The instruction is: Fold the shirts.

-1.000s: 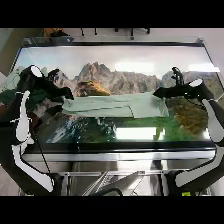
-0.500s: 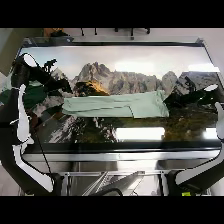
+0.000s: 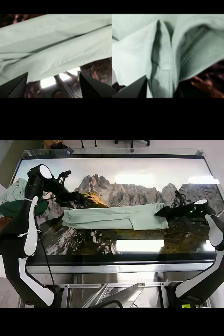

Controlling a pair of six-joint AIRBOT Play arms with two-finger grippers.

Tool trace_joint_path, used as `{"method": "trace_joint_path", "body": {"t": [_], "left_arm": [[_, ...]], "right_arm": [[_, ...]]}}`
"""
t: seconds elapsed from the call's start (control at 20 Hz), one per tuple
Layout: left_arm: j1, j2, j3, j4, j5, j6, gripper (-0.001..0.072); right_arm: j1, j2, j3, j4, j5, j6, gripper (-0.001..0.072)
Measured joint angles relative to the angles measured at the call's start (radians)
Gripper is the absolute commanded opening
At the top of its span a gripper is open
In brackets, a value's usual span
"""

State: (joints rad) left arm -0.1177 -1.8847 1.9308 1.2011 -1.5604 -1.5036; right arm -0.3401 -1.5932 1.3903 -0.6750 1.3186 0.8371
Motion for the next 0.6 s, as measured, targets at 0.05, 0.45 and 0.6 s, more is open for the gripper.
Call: {"method": "trace_joint_path", "body": {"t": [0.05,0.45,0.6], "left_arm": [[-0.021,-0.001,0.000,0.000,0.015,-0.001,0.0561],[-0.259,-0.135,0.000,-0.093,0.221,-0.006,0.0095],[-0.367,-0.217,0.001,-0.172,0.368,-0.004,0.0015]], "right_arm": [[0.013,-0.001,0.001,-0.006,-0.005,-0.004,0.0080],[0.056,0.110,0.060,-0.028,0.041,0.035,0.0019],[0.054,0.200,0.101,-0.077,0.105,0.088,0.0018]]}}
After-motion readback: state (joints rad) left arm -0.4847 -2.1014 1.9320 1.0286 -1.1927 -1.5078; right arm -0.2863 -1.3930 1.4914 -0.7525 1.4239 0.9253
